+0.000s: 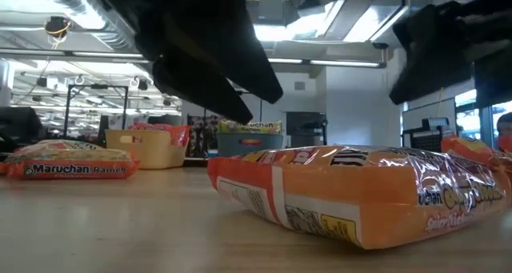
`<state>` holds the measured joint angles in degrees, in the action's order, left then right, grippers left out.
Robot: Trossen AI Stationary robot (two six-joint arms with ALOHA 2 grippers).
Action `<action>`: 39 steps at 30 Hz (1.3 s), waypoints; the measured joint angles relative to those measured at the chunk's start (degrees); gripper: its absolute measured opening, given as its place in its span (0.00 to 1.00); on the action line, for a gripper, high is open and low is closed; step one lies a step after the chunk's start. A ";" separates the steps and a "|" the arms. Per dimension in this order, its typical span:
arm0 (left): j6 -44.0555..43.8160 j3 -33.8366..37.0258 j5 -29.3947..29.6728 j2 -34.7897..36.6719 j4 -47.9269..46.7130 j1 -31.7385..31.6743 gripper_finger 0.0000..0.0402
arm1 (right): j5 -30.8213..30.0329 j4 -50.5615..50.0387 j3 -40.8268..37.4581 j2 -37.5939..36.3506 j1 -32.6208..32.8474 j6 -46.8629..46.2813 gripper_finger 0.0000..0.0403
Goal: Sort Maruchan noodles
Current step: Put the orange noodle pack into the yellow bin
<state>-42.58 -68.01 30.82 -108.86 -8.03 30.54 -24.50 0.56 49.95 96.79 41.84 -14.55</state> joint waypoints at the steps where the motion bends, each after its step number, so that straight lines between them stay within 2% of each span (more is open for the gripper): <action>1: -0.44 -0.02 -0.92 -0.03 0.06 -0.53 0.75 | -0.24 0.02 -0.02 0.51 0.35 0.02 0.66; 8: -2.06 -0.07 -5.14 -1.58 2.16 -3.87 0.74 | -4.98 2.57 -0.05 5.12 1.76 0.28 0.66; 13: -2.50 -0.07 -5.35 -1.73 2.02 -5.95 0.74 | -11.23 5.44 -0.04 7.18 2.20 1.59 0.66; 17: -3.67 -0.07 -6.09 -1.73 1.58 -7.12 0.74 | -13.18 8.47 -0.03 9.66 2.06 3.02 0.66; 27: -6.50 0.07 -12.80 -4.07 2.62 -8.14 0.74 | -13.95 9.38 0.03 11.92 2.04 3.40 0.66; 33: -6.73 -0.17 -20.28 -6.04 11.65 -8.57 0.74 | -13.72 9.26 0.00 11.92 2.02 3.85 0.66; 39: -6.78 0.02 -25.17 -6.46 15.39 -9.27 0.74 | -13.17 9.53 0.00 11.92 2.19 4.21 0.66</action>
<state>-49.35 -67.99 5.65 -115.31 7.36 21.27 -37.67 10.09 49.95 108.71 44.03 -10.33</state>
